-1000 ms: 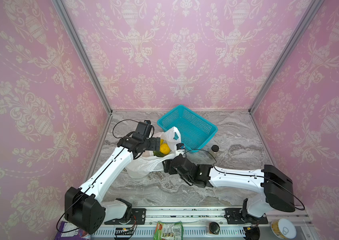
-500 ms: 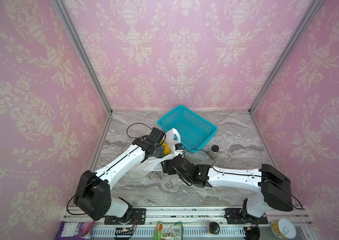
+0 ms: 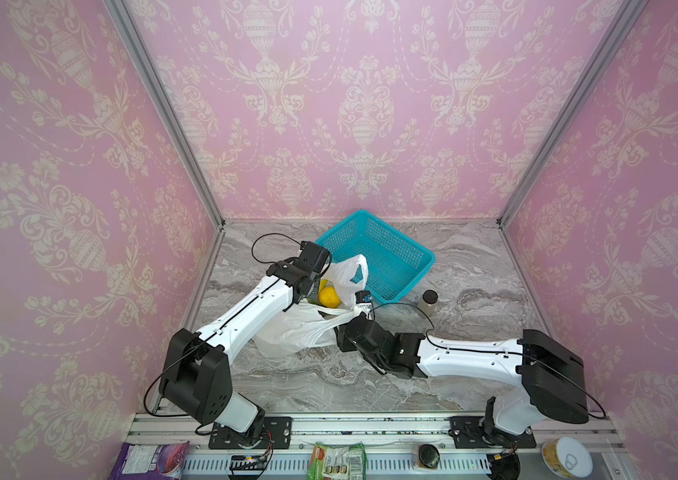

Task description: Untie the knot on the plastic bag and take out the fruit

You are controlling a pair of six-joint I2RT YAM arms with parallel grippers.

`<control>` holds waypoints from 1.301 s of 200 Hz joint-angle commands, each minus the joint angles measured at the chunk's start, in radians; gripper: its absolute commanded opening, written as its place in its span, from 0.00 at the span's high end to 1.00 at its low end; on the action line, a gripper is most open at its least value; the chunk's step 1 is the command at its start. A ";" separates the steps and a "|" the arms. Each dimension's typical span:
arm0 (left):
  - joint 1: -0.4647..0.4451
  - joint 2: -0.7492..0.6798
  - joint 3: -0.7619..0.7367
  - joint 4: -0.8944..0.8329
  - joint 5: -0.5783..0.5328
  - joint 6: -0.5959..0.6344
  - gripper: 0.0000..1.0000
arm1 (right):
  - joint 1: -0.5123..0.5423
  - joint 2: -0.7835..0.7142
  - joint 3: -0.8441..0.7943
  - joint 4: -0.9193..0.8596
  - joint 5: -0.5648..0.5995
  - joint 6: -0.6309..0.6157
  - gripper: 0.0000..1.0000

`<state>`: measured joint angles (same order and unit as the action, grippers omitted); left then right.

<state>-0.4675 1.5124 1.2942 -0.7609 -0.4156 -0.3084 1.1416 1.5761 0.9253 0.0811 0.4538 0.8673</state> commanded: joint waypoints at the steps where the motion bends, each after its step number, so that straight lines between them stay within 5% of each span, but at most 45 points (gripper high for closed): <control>1: 0.004 -0.023 0.132 -0.055 -0.081 0.044 1.00 | 0.004 -0.055 -0.026 0.016 0.057 0.012 0.49; 70: 0.006 -0.012 0.489 -0.198 -0.125 0.127 1.00 | -0.005 -0.047 -0.040 0.029 0.067 0.006 0.27; 117: -0.003 -0.091 0.449 -0.198 -0.169 0.130 1.00 | -0.019 -0.041 -0.046 0.070 0.066 -0.061 0.00; 200: -0.108 -0.161 0.274 -0.054 -0.104 0.215 1.00 | -0.060 -0.075 -0.024 0.030 0.203 -0.305 0.00; 260: -0.108 -0.181 0.216 -0.041 -0.101 0.213 1.00 | -0.173 -0.210 -0.190 0.233 0.062 -0.581 0.00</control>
<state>-0.5728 1.3685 1.5093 -0.8288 -0.5362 -0.1162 0.9794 1.4197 0.7956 0.1986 0.5728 0.4564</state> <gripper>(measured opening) 0.046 0.998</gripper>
